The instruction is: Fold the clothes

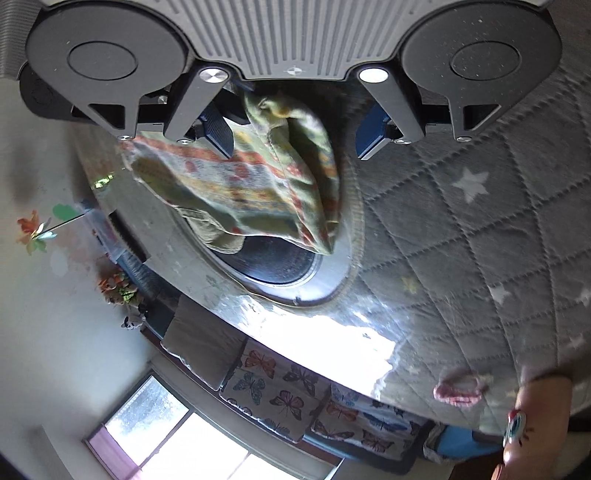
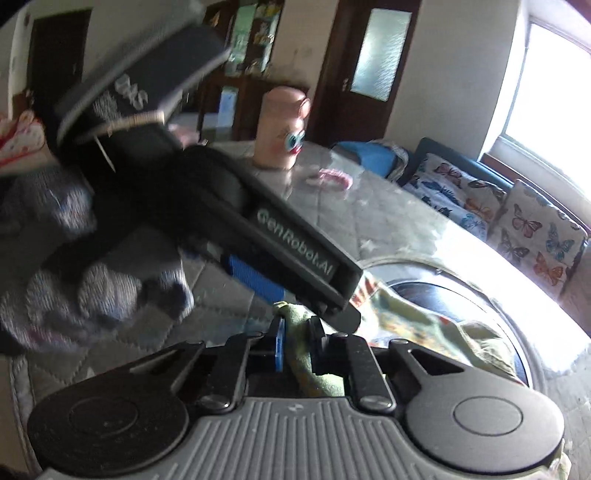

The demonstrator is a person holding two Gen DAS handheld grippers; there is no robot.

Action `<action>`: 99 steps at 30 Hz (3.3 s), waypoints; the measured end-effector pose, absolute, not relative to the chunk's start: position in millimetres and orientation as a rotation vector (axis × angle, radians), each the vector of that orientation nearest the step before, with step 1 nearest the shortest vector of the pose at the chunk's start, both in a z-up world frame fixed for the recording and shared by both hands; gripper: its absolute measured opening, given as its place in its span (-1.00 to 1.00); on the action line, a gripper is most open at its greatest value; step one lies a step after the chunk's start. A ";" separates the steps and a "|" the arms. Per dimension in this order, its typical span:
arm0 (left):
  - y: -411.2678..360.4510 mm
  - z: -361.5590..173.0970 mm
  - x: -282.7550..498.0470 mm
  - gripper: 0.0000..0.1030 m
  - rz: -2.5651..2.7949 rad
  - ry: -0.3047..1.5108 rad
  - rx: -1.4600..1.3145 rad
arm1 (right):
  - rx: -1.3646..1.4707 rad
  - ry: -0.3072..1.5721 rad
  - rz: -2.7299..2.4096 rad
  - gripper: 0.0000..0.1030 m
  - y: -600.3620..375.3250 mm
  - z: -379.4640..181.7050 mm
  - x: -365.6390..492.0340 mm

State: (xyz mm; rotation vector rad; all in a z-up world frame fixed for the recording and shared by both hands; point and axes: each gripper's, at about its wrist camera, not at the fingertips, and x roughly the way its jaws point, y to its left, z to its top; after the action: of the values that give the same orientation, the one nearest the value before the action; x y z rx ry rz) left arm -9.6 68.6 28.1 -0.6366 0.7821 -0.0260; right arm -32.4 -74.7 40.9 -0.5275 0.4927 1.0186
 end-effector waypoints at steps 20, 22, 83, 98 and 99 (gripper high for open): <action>70.0 10.5 0.2 -0.65 -0.080 0.823 -0.834 | -0.392 0.513 0.920 -0.18 -147.7 54.0 -26.5; 69.4 11.0 -0.4 -0.65 -0.080 0.822 -0.825 | -0.367 0.535 0.850 -0.11 -161.8 52.5 -14.6; -0.3 59.3 -21.3 -0.75 -0.052 0.757 -0.572 | 0.171 0.655 0.317 -0.97 -366.9 17.5 56.2; 0.9 41.7 -22.5 -0.74 -0.008 0.787 -0.570 | 0.185 0.659 0.336 -0.47 -363.3 -5.2 65.6; 1.2 41.0 -22.5 -0.74 -0.008 0.788 -0.570 | 0.176 0.658 0.339 -0.47 -360.8 -5.1 66.5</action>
State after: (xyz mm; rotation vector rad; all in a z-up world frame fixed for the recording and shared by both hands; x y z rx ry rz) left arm -22.5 1.2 41.0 -0.5702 0.7881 -0.0077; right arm 66.5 -360.8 -5.1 0.1759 0.6579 0.3393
